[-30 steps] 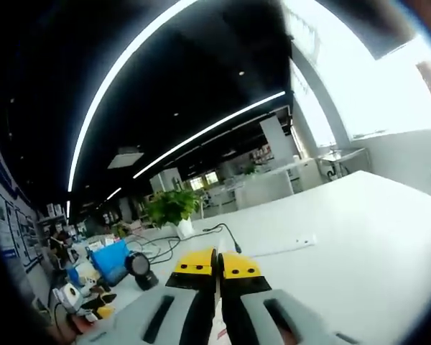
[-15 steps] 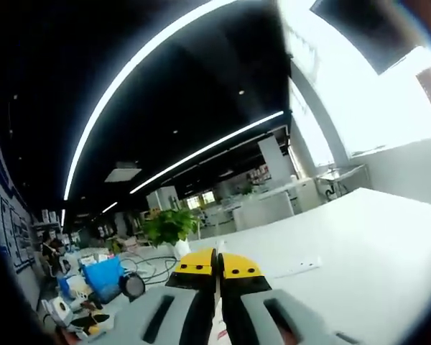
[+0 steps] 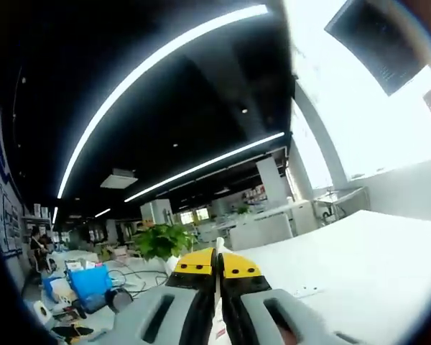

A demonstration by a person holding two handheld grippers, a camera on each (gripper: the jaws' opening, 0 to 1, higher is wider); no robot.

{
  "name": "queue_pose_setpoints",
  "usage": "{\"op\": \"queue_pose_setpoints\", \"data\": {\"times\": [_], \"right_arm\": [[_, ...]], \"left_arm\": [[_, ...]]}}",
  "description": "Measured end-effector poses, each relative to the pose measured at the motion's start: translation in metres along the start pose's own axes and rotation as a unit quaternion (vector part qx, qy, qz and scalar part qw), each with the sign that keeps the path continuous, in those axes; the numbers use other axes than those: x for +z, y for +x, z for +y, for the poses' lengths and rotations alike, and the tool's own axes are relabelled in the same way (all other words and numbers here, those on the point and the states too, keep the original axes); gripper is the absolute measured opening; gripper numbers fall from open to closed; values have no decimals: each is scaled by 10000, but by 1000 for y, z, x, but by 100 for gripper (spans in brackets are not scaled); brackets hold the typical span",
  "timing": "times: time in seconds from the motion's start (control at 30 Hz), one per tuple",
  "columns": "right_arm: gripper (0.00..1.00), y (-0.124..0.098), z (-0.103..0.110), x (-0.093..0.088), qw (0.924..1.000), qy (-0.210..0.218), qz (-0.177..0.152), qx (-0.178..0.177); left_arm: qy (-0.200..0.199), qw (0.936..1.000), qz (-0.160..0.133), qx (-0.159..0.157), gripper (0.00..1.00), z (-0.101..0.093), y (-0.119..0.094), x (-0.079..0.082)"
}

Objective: Clip sheet goods on table flip sheet goods clip sheet goods scan sheet goods put sheet goods back to table

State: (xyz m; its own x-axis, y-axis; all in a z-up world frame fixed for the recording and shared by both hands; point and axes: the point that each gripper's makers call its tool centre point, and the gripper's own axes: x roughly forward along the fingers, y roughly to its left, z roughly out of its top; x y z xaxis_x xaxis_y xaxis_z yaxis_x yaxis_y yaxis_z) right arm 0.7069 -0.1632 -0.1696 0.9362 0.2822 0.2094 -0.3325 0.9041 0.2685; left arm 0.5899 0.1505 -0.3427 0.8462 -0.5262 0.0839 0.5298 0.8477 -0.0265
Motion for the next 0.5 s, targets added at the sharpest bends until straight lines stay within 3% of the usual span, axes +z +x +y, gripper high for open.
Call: {"op": "queue_pose_setpoints", "data": {"times": [0.2,0.37,0.5], "right_arm": [[0,13,7,2,9989,339,-247,221],[0,26,5,-2,9974,611,-328,178],[0,36,8,-6,9982,450,-337,183]], "left_arm": [[-7,10000,-6,18,37,1,0,0],[-31,10000,6,61,36,3,-1,0],[-14,10000,14,49,36,2,-1,-1]]}}
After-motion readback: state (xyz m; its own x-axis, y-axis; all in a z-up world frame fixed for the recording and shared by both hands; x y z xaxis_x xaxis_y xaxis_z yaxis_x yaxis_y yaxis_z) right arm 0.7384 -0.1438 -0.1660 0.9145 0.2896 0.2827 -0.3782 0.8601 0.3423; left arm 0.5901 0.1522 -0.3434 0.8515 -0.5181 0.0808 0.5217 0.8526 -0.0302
